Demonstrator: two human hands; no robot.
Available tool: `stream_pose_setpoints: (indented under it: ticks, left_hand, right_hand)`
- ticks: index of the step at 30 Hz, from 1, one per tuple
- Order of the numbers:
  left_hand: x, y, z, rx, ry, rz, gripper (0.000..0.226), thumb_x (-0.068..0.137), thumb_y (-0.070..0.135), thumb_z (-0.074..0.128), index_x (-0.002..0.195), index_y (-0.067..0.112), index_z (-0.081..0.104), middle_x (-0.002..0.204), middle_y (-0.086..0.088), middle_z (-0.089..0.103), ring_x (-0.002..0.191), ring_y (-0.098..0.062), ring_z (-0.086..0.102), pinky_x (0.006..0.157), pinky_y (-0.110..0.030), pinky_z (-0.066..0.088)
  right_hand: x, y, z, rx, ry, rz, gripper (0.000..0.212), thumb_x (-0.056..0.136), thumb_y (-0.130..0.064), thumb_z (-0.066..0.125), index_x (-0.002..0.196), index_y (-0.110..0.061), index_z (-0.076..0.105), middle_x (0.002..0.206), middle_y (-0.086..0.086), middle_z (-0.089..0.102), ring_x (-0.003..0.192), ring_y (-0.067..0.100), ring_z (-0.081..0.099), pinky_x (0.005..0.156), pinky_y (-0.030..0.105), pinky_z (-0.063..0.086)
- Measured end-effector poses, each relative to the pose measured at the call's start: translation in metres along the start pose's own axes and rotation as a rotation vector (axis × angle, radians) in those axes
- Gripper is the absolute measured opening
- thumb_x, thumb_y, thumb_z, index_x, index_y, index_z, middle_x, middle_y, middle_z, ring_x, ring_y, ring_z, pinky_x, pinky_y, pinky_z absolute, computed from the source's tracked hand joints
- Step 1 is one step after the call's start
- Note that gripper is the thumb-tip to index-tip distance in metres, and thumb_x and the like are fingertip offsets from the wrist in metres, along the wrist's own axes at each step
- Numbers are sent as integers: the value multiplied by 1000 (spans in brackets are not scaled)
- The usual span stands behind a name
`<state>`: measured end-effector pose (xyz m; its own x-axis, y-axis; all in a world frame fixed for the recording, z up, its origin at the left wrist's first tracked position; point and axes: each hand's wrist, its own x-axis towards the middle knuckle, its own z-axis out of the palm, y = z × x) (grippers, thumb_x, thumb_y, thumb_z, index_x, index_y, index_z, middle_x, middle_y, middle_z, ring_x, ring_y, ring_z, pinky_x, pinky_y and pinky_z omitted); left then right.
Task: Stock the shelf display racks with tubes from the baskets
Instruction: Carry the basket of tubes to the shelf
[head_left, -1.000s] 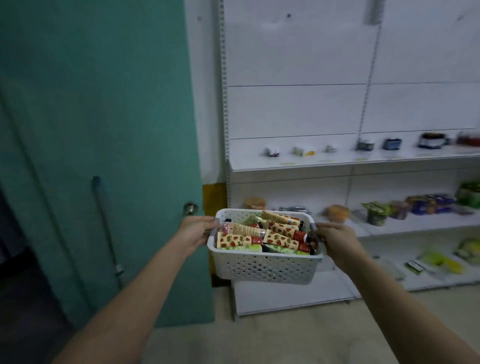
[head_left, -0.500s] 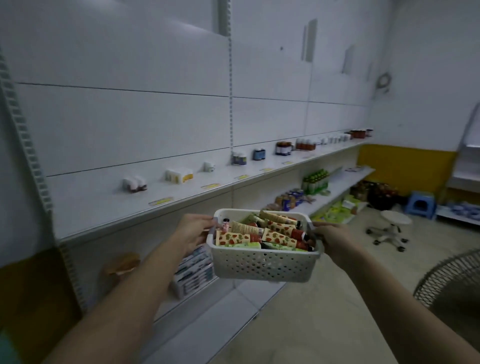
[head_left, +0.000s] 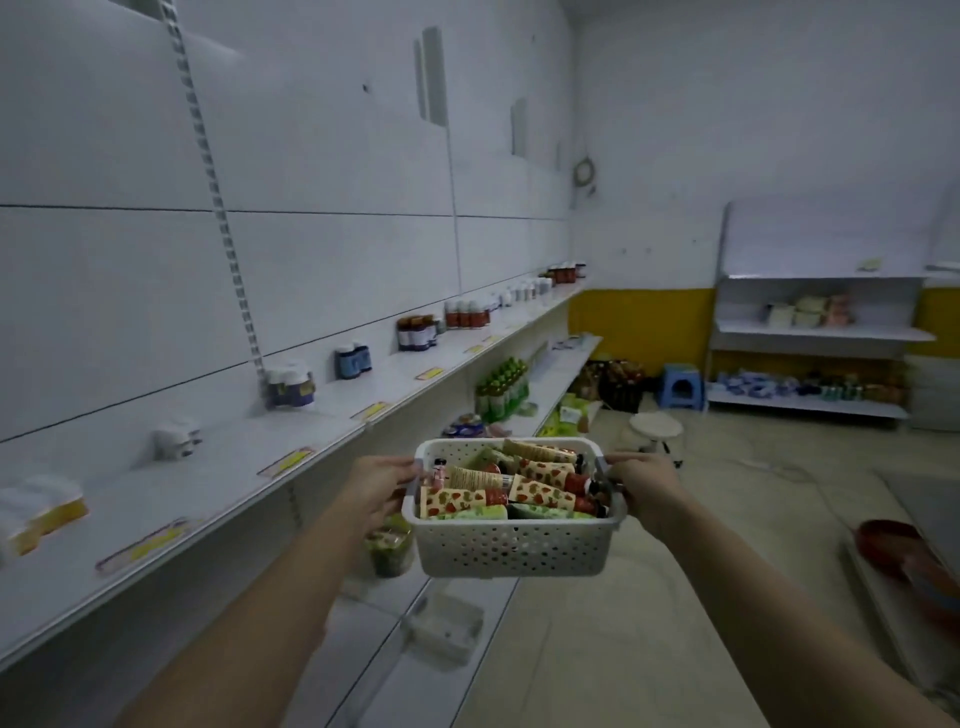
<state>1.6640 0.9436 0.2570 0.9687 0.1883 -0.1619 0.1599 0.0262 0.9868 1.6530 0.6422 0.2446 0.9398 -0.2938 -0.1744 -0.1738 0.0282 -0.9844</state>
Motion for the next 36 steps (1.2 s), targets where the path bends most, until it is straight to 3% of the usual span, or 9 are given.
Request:
stream_pose_setpoints:
  ticks: [5, 7, 9, 10, 14, 16, 22, 25, 36]
  left_hand:
    - [106, 23, 62, -26, -48, 16, 17, 86, -8, 63, 102, -6, 67, 85, -21, 70, 56, -22, 70, 45, -28, 55]
    - [151, 24, 87, -43, -75, 32, 21, 85, -8, 64, 106, -8, 66, 90, -25, 69, 65, -28, 72, 58, -39, 60]
    - [200, 21, 112, -48, -103, 32, 29, 85, -7, 65, 114, -8, 64, 99, -27, 68, 84, -38, 70, 78, -52, 58]
    - [226, 18, 125, -43, -119, 36, 30, 86, -6, 65, 115, -8, 63, 100, -26, 68, 88, -39, 69, 80, -53, 57]
    - [340, 4, 179, -51, -199, 50, 28, 87, -5, 63, 115, -8, 64, 101, -21, 69, 84, -31, 68, 63, -36, 56]
    - [398, 0, 207, -55, -246, 47, 30, 88, -3, 64, 117, -7, 63, 107, -22, 67, 87, -30, 67, 63, -34, 56]
    - [529, 9, 291, -41, -359, 1, 25, 87, -1, 66, 112, -4, 66, 87, -14, 71, 69, -20, 69, 51, -27, 55]
    - [584, 17, 335, -20, -386, -10, 28, 86, -1, 68, 114, -3, 65, 88, -14, 70, 73, -23, 69, 53, -28, 56]
    - [767, 6, 525, 7, -348, -38, 28, 84, -1, 69, 112, -3, 66, 94, -21, 71, 73, -27, 70, 51, -29, 57]
  right_hand:
    - [95, -30, -4, -17, 53, 16, 32, 92, 10, 47, 118, 5, 65, 107, 25, 68, 90, 34, 68, 60, 36, 55]
    - [132, -33, -7, 9, 77, 17, 30, 93, 8, 48, 117, 4, 66, 105, 25, 68, 90, 34, 68, 62, 36, 56]
    - [170, -31, -8, 28, 115, 18, 31, 92, 10, 48, 116, 4, 66, 102, 24, 68, 92, 35, 67, 72, 42, 58]
    - [192, -29, -9, 33, 136, 18, 32, 91, 12, 46, 115, 5, 66, 101, 24, 67, 93, 36, 67, 79, 47, 58]
    - [296, -25, -7, 32, 202, 8, 34, 90, 12, 47, 117, 5, 65, 108, 27, 66, 99, 40, 66, 91, 55, 54]
    - [346, -23, -5, 34, 232, 8, 32, 90, 11, 49, 119, 6, 64, 109, 28, 66, 99, 40, 66, 87, 52, 56]
    - [477, -30, -19, 47, 290, 54, 40, 85, 17, 46, 119, 6, 63, 105, 26, 69, 88, 35, 70, 73, 44, 60]
    - [535, -37, -32, 62, 325, 82, 40, 85, 16, 46, 120, 5, 62, 103, 26, 69, 83, 33, 70, 64, 38, 57]
    - [782, -27, -113, 96, 299, 94, 38, 88, 12, 51, 124, 2, 59, 101, 23, 68, 84, 32, 71, 57, 34, 57]
